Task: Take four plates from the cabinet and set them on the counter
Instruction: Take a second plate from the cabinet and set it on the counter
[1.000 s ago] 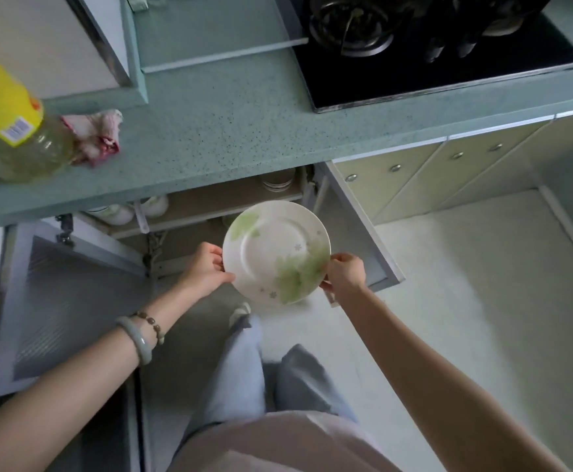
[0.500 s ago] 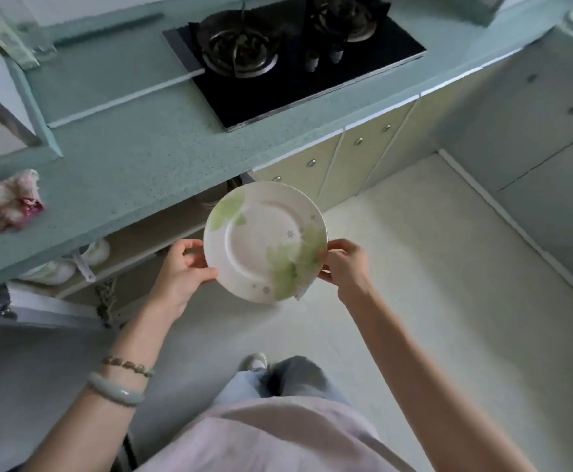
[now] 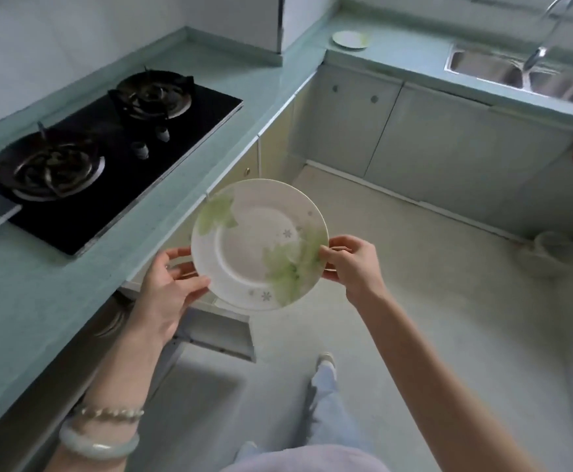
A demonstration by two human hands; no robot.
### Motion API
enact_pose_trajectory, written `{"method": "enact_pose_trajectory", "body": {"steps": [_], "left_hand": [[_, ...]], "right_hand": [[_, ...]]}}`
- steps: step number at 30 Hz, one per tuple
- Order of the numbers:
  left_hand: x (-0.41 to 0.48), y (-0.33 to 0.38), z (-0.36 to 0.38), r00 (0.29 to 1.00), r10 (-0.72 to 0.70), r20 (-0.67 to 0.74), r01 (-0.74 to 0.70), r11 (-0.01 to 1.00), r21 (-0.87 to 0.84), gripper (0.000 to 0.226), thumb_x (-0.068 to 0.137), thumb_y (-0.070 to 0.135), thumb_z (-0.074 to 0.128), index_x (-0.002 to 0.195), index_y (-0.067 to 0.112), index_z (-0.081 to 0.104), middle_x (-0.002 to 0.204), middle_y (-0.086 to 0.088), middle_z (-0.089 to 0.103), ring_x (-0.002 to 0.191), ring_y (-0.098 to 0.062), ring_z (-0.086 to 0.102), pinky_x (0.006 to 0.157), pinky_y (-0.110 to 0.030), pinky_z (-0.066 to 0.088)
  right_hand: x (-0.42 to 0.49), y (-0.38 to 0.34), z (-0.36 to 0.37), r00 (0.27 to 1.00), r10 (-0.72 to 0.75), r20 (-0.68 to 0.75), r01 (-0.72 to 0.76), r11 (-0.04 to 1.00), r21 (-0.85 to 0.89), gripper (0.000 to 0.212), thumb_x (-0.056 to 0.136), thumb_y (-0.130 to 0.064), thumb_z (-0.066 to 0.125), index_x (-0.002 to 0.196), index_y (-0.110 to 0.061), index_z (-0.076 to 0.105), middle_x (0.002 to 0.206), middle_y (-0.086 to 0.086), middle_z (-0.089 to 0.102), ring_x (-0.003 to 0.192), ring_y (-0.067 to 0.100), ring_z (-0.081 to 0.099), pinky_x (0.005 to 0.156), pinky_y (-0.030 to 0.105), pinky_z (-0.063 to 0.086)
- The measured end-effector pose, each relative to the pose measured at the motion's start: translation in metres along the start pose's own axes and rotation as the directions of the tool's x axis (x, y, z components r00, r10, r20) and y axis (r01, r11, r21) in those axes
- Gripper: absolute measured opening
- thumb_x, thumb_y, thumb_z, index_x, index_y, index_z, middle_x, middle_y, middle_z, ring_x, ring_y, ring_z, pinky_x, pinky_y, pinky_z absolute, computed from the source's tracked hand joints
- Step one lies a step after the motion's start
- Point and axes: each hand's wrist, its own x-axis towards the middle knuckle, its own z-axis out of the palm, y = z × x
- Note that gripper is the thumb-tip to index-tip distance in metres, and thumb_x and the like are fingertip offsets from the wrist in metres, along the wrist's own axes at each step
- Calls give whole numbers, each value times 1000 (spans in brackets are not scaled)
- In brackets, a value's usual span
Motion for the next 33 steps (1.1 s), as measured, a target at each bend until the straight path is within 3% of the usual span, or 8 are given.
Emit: {"method": "enact_pose_trajectory", "body": {"steps": [6, 10, 14, 17, 21, 28, 33], "left_hand": [[70, 17, 102, 994, 8, 111, -10, 1000, 14, 45, 79, -18, 57, 102, 20, 53, 93, -10, 65, 79, -16, 65, 63, -24, 57], [115, 34, 189, 991, 23, 135, -23, 1000, -3, 43, 80, -19, 53, 101, 18, 52, 91, -10, 64, 75, -15, 64, 64, -24, 57], [156, 56, 262, 987, 40, 154, -33, 998, -46, 43, 78, -20, 53, 103, 15, 52, 92, -12, 65, 79, -19, 65, 66, -27, 57], [187, 70, 306, 987, 33, 158, -25, 998, -50, 43, 78, -19, 54, 104, 15, 53, 93, -11, 66, 83, -21, 65, 68, -30, 55], [239, 82, 353, 984, 26, 178, -19, 999, -44, 41, 77, -17, 54, 102, 16, 55, 92, -7, 67, 82, -20, 65, 60, -25, 54], [357, 101, 430, 977, 20, 214, -19, 1000, -9, 39, 79, -17, 51, 102, 14, 55, 94, -9, 65, 82, -20, 64, 63, -25, 56], [457, 130, 485, 961, 7, 278, -9, 1000, 5, 39, 80, -16, 52, 107, 11, 55, 102, -11, 63, 92, -25, 63, 75, -32, 55]], "right_hand": [[78, -30, -65, 991, -79, -110, 76, 997, -26, 15, 79, 7, 60, 70, -5, 62, 62, 6, 57, 56, 18, 60, 52, 25, 55], [147, -66, -116, 983, -114, -145, 113, 993, -21, 7, 79, 4, 61, 79, -1, 66, 70, 14, 64, 62, 24, 63, 62, 34, 59], [214, -107, -160, 977, -157, -144, 156, 988, -20, 8, 79, 3, 61, 80, -2, 68, 82, 22, 69, 69, 27, 66, 69, 38, 60], [255, -129, -184, 973, -171, -156, 168, 985, -29, 10, 78, 2, 62, 76, -6, 68, 79, 21, 68, 68, 27, 65, 70, 38, 60], [310, -150, -205, 971, -177, -161, 176, 984, -20, 12, 77, 2, 62, 72, -6, 68, 74, 16, 66, 62, 23, 65, 55, 25, 56], [434, -178, -221, 965, -174, -198, 172, 985, -28, 6, 74, 0, 64, 72, 2, 69, 72, 18, 65, 68, 26, 66, 64, 34, 60], [534, -214, -219, 949, -169, -264, 171, 985, -17, 8, 74, -1, 64, 70, -2, 71, 70, 15, 67, 67, 24, 68, 65, 35, 60]]}}
